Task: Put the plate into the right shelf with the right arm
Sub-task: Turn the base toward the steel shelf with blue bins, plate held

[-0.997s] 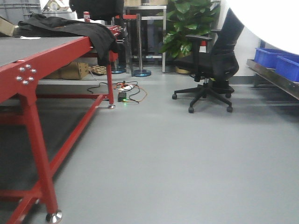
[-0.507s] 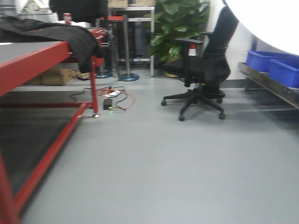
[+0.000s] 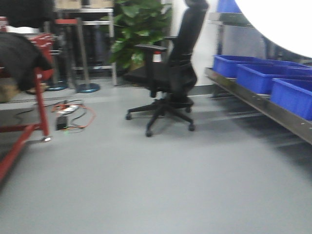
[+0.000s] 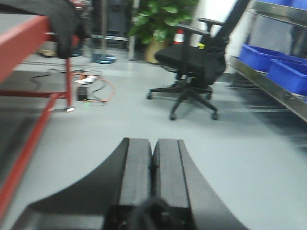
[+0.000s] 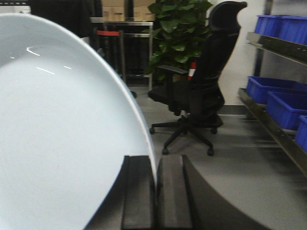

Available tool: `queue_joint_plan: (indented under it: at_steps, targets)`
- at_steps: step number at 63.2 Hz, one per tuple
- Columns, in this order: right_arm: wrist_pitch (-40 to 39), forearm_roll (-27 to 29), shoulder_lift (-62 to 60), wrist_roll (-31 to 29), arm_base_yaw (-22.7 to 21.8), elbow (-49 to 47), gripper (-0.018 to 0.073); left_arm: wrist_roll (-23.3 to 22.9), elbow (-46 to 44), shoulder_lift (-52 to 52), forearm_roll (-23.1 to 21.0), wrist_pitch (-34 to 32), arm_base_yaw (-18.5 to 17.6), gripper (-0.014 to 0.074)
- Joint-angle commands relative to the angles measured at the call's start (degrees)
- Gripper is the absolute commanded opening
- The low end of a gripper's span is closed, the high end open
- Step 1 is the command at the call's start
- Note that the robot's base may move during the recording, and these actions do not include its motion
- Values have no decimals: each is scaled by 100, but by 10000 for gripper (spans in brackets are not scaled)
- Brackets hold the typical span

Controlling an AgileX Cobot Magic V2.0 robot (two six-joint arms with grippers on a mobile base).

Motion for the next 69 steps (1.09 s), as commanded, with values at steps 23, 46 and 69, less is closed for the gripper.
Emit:
queue_joint_plan:
  at_steps: [23, 46, 69]
  targets:
    - [-548, 30, 59, -24, -44, -183, 52, -40, 59, -59, -47, -516, -11, -128]
    - [-548, 30, 59, -24, -44, -183, 52, -40, 59, -59, -47, -516, -11, -128]
    - [-548, 30, 59, -24, -44, -183, 52, -40, 59, -59, -47, -516, -11, -128]
